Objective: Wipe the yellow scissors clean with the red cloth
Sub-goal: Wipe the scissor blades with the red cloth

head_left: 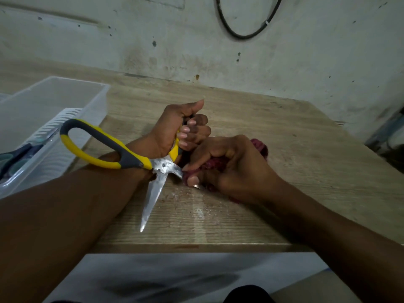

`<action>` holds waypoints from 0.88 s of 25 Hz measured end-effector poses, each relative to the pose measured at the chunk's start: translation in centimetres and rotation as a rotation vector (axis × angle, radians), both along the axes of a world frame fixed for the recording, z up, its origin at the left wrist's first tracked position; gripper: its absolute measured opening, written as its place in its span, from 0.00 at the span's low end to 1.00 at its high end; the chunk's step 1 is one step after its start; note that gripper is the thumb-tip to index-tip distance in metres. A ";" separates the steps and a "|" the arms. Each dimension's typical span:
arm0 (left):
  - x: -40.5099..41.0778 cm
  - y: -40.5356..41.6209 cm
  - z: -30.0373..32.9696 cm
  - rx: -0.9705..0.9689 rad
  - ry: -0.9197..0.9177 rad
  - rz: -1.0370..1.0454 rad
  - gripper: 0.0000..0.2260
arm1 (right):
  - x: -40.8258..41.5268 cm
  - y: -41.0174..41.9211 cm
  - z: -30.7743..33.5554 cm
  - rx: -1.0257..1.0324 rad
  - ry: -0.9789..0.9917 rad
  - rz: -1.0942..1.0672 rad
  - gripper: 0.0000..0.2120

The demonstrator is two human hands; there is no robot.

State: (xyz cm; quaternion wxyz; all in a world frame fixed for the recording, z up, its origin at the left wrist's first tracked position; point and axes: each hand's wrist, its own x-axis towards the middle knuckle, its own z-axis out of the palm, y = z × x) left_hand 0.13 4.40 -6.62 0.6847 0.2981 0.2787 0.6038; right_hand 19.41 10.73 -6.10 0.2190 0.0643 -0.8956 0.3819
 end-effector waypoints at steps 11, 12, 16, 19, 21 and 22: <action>0.2 -0.3 0.1 -0.032 -0.083 -0.098 0.24 | 0.4 -0.8 0.3 0.056 -0.039 -0.078 0.08; 0.3 -0.3 0.2 -0.058 0.028 0.006 0.26 | -0.3 -1.5 0.2 0.042 0.008 -0.084 0.08; 0.4 -0.8 0.3 -0.008 0.041 0.017 0.23 | -0.2 -1.1 1.3 0.078 -0.065 -0.077 0.08; 0.1 -1.2 -0.2 0.003 -0.138 -0.083 0.23 | 1.8 0.5 2.1 0.186 -0.279 -0.074 0.08; 0.7 -1.1 0.1 -0.026 -0.104 -0.064 0.24 | 1.7 -0.1 2.0 0.148 -0.232 -0.114 0.08; 0.8 -0.9 0.2 -0.047 -0.043 -0.027 0.25 | 0.9 -0.7 1.8 0.096 -0.187 -0.125 0.09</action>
